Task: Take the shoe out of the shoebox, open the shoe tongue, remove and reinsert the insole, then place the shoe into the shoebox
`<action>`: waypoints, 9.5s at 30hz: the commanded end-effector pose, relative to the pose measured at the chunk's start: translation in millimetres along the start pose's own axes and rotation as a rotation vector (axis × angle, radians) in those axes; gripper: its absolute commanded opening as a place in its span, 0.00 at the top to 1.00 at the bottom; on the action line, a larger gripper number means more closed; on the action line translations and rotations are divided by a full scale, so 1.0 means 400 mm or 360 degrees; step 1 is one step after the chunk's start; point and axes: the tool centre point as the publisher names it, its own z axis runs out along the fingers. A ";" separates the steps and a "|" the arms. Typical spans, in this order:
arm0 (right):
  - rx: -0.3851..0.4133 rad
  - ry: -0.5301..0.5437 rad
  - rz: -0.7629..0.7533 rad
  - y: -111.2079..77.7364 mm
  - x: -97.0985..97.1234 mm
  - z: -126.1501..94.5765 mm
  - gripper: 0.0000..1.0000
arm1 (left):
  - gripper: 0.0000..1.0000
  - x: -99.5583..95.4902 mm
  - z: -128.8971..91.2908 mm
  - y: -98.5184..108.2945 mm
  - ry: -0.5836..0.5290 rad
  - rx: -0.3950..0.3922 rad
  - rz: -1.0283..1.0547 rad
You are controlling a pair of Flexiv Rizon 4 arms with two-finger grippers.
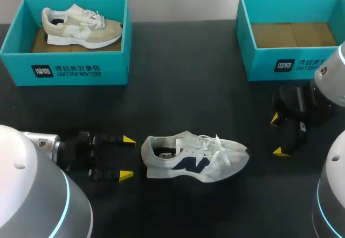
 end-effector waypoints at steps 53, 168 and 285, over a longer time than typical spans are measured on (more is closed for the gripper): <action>0.0004 -0.0005 0.0002 0.000 0.002 0.003 0.00 | 0.00 -0.013 0.148 0.015 0.0083 0.0002 -0.0210; 0.0004 -0.0005 0.0002 0.000 0.002 0.003 0.00 | 1.00 -0.025 0.194 0.011 0.0170 -0.0094 -0.0170; 0.0721 -0.1049 0.2221 0.482 0.092 0.050 0.00 | 1.00 -0.025 0.194 0.011 0.0170 -0.0094 -0.0170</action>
